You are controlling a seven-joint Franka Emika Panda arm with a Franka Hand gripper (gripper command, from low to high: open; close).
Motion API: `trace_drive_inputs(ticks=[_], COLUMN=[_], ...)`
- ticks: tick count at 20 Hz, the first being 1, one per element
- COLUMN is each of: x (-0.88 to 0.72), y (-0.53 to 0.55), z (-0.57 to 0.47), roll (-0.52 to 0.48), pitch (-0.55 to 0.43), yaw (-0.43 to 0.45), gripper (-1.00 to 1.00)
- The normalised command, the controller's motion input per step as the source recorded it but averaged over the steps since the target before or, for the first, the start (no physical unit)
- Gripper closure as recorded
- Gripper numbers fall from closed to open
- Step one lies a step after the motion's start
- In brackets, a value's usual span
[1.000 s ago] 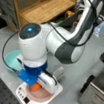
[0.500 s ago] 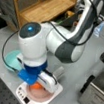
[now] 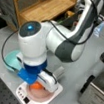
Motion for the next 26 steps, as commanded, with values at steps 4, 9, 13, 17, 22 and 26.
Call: trace_drive_inputs(ticks=[4,9,13,17,22,26], x=[-0.29,-0.42,-0.54,-0.73,-0.98,-1.0], y=[0.03,0.03,-0.03,-0.13,-0.22,-0.29], z=[0.12,0.28,0.15,-0.09,-0.18,-0.04], roll=[-0.144,-0.099,-0.139,-0.155,-0.152,-0.183], pitch=[-0.015,-0.003,-0.049,-0.096,-0.159,-0.238], yaw=[-0.044,-0.046,-0.062,-0.077,-0.035,0.022], gripper=[-1.0,-1.0,-1.0,-1.0,-1.0,-1.0])
